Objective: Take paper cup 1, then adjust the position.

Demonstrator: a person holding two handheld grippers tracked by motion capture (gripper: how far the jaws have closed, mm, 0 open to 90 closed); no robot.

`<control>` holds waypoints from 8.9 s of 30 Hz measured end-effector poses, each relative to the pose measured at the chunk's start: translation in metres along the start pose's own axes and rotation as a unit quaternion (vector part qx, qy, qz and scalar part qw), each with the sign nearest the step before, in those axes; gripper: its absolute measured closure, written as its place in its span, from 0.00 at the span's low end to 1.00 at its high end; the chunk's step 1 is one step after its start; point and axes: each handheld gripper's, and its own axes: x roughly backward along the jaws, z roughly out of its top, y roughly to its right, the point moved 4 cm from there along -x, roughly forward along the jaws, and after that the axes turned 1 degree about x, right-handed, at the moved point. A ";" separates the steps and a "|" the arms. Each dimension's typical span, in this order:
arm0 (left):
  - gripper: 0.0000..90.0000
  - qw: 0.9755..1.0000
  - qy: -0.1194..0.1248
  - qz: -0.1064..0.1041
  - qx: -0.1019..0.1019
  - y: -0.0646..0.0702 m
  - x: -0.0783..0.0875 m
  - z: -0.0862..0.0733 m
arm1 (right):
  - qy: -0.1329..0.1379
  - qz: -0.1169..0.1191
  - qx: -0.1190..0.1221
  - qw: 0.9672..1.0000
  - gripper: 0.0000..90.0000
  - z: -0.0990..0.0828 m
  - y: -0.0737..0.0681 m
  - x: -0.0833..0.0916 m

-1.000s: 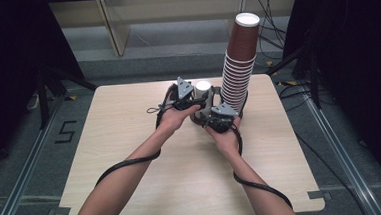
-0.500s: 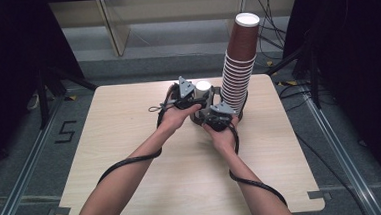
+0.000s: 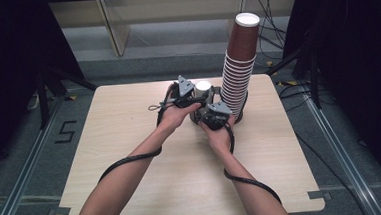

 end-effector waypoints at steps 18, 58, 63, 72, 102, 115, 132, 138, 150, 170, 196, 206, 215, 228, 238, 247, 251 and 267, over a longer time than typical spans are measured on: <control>0.27 1.000 -0.009 -0.013 0.013 -0.001 -0.008 -0.001 | -0.001 -0.006 0.003 1.000 0.33 0.000 0.000 -0.002; 0.41 1.000 -0.007 -0.016 0.004 0.000 -0.017 0.007 | 0.003 -0.012 0.011 1.000 0.34 0.000 0.001 -0.004; 0.46 1.000 0.000 -0.013 -0.007 -0.001 -0.014 0.013 | -0.003 0.000 0.016 1.000 0.32 0.000 0.001 -0.002; 0.32 1.000 -0.028 -0.010 0.005 -0.001 -0.026 0.002 | -0.009 0.001 0.013 1.000 0.31 0.000 0.000 -0.004; 0.37 1.000 0.021 -0.012 -0.008 0.002 -0.001 0.051 | 0.012 0.024 0.035 0.999 0.31 0.016 -0.005 0.023; 0.37 0.999 0.024 -0.018 -0.036 0.005 0.034 0.074 | 0.017 0.055 0.070 0.996 0.29 0.025 0.002 0.066; 0.37 0.994 -0.022 -0.049 -0.096 0.020 0.093 0.056 | 0.019 0.113 0.070 0.991 0.27 0.023 0.020 0.128; 0.37 0.995 -0.041 -0.032 -0.090 0.019 0.102 0.043 | 0.017 0.129 0.084 0.988 0.25 0.019 0.023 0.144; 0.37 0.991 -0.076 -0.052 -0.092 0.037 0.112 0.010 | 0.030 0.192 0.041 0.980 0.25 0.013 0.006 0.157; 0.37 0.991 -0.065 -0.111 -0.038 0.070 0.124 -0.008 | 0.014 0.231 0.044 0.972 0.17 0.014 -0.039 0.149; 0.22 0.991 -0.056 -0.118 0.013 0.069 0.121 -0.015 | 0.004 0.215 0.031 0.976 0.34 0.002 -0.037 0.142; 0.09 0.994 -0.043 -0.079 -0.057 0.057 0.146 -0.014 | -0.026 0.214 -0.040 0.976 0.33 0.000 -0.023 0.135; 0.11 0.995 -0.038 -0.076 -0.053 0.050 0.166 -0.034 | -0.026 0.214 -0.090 0.972 0.33 0.005 -0.012 0.132; 0.12 0.991 -0.059 -0.107 -0.057 0.070 0.167 -0.079 | -0.047 0.235 -0.131 0.962 0.33 0.001 -0.012 0.128; 0.11 0.990 -0.052 -0.117 -0.065 0.079 0.152 -0.079 | -0.060 0.263 -0.189 0.944 0.33 -0.001 -0.010 0.128; 0.08 0.988 -0.058 -0.136 -0.040 0.081 0.136 -0.077 | -0.065 0.272 -0.217 0.935 0.33 -0.003 -0.009 0.129; 0.08 0.988 -0.062 -0.136 -0.038 0.080 0.130 -0.078 | -0.066 0.271 -0.225 0.934 0.33 -0.003 -0.010 0.130; 0.08 0.988 -0.068 -0.139 -0.018 0.078 0.118 -0.083 | -0.058 0.283 -0.239 0.927 0.33 -0.003 -0.012 0.133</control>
